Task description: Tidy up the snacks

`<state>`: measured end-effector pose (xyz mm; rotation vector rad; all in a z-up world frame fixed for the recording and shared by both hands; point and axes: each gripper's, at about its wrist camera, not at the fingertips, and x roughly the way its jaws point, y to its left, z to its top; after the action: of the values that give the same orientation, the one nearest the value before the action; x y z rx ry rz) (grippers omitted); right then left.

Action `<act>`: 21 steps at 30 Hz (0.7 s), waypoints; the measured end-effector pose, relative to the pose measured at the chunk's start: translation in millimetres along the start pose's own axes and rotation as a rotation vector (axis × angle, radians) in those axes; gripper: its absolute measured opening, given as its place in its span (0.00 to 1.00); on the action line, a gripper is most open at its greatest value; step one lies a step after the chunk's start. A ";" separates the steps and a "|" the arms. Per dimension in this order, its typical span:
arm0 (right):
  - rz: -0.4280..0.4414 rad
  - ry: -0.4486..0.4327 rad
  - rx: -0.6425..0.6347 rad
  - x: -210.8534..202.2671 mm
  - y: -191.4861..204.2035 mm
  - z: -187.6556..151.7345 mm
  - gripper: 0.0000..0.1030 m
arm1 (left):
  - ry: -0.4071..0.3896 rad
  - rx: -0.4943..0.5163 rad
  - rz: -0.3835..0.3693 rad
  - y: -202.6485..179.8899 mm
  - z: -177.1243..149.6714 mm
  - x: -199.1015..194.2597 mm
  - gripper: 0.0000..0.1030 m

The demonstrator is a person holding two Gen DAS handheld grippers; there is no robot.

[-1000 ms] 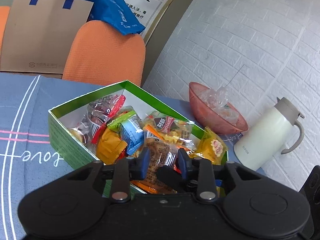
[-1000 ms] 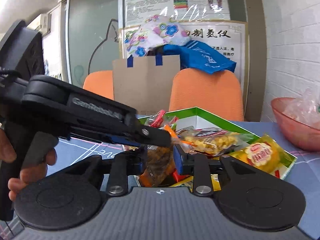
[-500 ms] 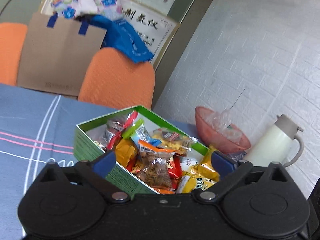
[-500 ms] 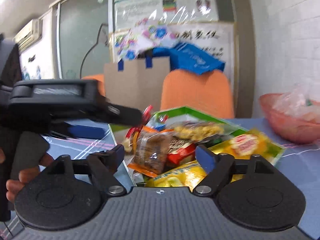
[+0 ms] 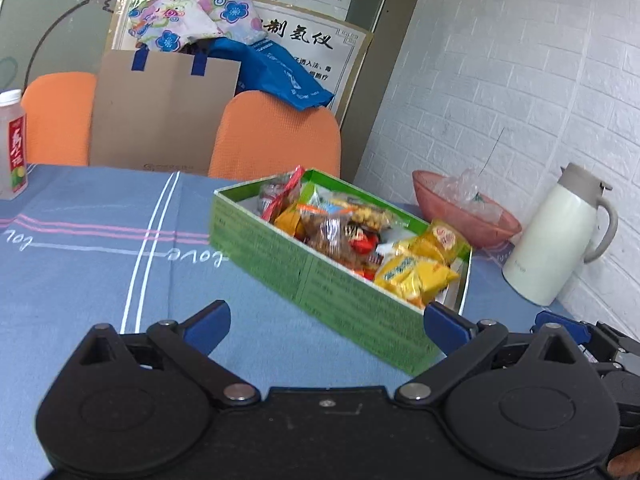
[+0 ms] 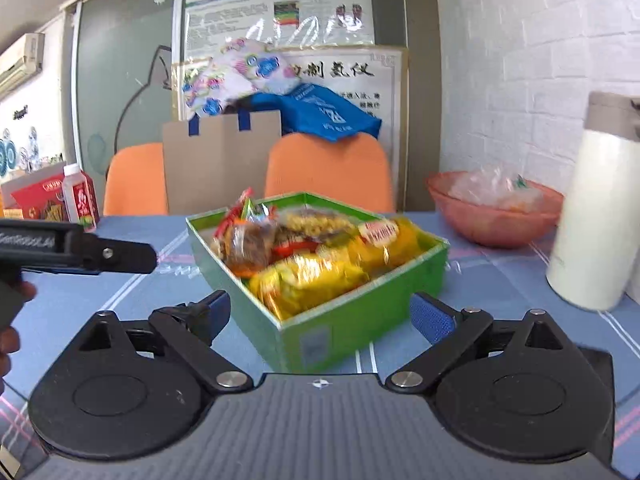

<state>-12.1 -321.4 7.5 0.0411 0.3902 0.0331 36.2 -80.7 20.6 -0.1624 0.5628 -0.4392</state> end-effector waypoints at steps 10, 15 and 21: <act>-0.002 0.053 0.006 -3.9 6.9 -23.9 1.00 | 0.017 0.037 0.087 -9.8 -26.4 -12.2 1.00; -0.009 0.051 0.007 -5.1 8.4 -25.9 1.00 | -0.008 0.052 0.126 -10.5 -27.3 -17.6 1.00; -0.015 0.050 0.012 -5.5 9.1 -25.7 1.00 | -0.008 0.060 0.120 -9.9 -28.6 -18.8 1.00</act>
<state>-27.2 -311.7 -13.8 0.0493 0.4405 0.0171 2.8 -82.1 8.4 -0.0728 0.5480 -0.3381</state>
